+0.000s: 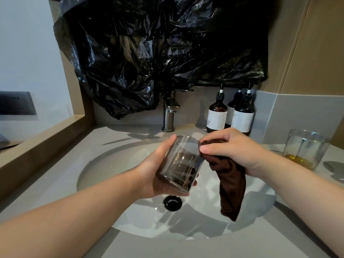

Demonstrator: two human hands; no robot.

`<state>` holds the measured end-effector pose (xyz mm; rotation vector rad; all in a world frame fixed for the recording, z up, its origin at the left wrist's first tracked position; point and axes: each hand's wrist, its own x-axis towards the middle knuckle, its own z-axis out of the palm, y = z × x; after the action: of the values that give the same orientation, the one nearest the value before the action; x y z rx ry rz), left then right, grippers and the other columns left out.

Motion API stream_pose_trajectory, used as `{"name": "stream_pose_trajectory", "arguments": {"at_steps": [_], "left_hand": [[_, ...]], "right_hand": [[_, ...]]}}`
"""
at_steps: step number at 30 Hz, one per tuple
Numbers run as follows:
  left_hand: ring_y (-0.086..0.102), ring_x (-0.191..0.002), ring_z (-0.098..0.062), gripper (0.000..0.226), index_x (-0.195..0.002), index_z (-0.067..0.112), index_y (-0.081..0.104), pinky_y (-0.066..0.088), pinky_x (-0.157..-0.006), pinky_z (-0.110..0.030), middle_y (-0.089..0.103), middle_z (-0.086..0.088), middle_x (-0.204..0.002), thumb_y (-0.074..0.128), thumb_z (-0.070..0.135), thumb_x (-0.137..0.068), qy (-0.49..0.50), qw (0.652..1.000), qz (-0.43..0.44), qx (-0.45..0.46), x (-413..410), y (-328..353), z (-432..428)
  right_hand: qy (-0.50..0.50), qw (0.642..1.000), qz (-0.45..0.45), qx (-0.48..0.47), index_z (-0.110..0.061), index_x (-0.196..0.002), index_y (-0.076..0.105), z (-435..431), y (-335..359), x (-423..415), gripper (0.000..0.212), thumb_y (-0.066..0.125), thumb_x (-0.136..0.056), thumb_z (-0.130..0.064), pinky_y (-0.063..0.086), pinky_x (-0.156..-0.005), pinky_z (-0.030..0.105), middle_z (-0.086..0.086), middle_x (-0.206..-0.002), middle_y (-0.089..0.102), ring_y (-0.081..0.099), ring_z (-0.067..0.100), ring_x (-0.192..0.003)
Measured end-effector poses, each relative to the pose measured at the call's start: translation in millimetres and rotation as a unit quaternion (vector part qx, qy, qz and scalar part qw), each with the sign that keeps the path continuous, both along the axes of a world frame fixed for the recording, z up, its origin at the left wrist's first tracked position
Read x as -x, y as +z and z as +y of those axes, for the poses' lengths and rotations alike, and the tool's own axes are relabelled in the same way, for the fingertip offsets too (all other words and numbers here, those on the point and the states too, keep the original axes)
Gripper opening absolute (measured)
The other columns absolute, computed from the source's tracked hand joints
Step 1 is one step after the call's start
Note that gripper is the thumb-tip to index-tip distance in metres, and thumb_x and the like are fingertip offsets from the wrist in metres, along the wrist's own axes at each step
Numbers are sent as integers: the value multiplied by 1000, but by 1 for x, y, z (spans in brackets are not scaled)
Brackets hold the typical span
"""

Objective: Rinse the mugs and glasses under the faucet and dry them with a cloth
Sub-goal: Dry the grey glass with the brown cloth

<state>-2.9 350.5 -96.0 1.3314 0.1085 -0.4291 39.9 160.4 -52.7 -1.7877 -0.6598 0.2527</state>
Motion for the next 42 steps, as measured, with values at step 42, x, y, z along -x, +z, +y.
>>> {"name": "stream_pose_trajectory", "arguments": {"at_steps": [42], "left_hand": [[68,-83,-27,48,-102,18,63,57,-71,-40,71,-12,-91,44,60,-91,170,983,-61,-37,0,-7,-21]], "right_hand": [[-83,853,-503,111,-14,-85,69,29,-34,13,13,66,-81,-26,48,-73,30,-8,-99,55,56,10,-83]]}}
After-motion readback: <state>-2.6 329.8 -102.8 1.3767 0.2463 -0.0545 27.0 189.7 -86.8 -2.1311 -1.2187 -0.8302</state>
